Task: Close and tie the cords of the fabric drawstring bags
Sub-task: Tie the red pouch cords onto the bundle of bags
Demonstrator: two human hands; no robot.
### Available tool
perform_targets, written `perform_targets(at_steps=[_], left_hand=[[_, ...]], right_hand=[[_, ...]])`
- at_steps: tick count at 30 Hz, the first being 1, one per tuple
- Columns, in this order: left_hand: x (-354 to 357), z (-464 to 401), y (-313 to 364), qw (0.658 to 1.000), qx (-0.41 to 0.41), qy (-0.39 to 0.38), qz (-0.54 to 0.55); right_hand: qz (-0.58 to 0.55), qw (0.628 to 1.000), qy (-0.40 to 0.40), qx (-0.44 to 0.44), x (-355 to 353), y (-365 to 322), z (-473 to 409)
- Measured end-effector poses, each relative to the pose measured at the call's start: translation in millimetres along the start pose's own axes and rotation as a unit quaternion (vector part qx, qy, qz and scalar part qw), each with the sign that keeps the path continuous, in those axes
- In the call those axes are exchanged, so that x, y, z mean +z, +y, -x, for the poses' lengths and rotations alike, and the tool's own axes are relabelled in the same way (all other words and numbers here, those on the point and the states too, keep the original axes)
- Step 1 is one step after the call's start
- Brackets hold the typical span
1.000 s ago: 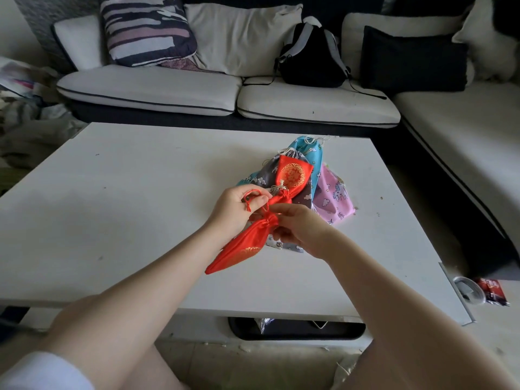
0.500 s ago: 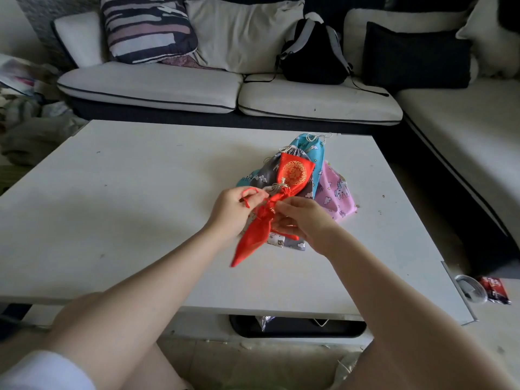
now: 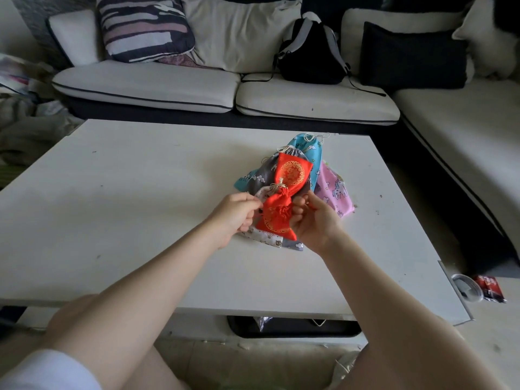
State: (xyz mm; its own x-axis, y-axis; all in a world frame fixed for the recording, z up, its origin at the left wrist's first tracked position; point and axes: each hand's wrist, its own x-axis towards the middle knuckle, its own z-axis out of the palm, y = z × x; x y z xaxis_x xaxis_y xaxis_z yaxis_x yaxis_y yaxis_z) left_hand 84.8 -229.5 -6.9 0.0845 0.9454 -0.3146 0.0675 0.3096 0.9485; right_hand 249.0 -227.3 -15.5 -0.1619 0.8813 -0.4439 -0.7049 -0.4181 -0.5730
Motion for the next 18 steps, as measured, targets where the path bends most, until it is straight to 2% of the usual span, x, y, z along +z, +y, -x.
perform_targets(at_steps=[2, 4, 7, 8, 10, 12, 13, 16, 18], left_hand=[[-3.2, 3.5, -0.2, 0.979, 0.051, -0.008, -0.195], [-4.3, 4.2, 0.3, 0.928, 0.090, -0.025, -0.360], [-1.8, 0.9, 2.7, 0.869, 0.105, -0.028, -0.483], [-0.4, -0.4, 3.6, 0.867, 0.103, -0.032, -0.486], [2.4, -0.5, 5.2, 0.913, 0.083, -0.035, -0.397], [4.7, 3.4, 7.3, 0.968, 0.058, -0.051, -0.241], [5.4, 5.6, 8.7, 0.980, 0.051, -0.062, -0.183], [6.3, 10.0, 8.7, 0.988, 0.056, -0.095, -0.108], [6.2, 12.5, 6.6, 0.987, 0.073, -0.106, -0.101]], right_hand=[[0.089, 0.996, 0.021, 0.003, -0.8, -0.1, 0.4], [0.183, 0.982, 0.036, -0.011, 0.3, 1.5, 1.4], [0.300, 0.951, 0.060, -0.039, 4.2, 3.6, 4.5], [0.330, 0.941, 0.065, -0.044, 5.6, 4.0, 6.2], [0.405, 0.910, 0.062, -0.054, 7.5, 3.9, 9.3], [0.516, 0.853, 0.042, -0.066, 10.4, 3.3, 14.7], [0.569, 0.819, 0.024, -0.071, 11.9, 2.9, 17.3], [0.661, 0.743, -0.042, -0.092, 16.2, 4.1, 23.7], [0.701, 0.701, -0.046, -0.122, 17.1, 7.0, 24.1]])
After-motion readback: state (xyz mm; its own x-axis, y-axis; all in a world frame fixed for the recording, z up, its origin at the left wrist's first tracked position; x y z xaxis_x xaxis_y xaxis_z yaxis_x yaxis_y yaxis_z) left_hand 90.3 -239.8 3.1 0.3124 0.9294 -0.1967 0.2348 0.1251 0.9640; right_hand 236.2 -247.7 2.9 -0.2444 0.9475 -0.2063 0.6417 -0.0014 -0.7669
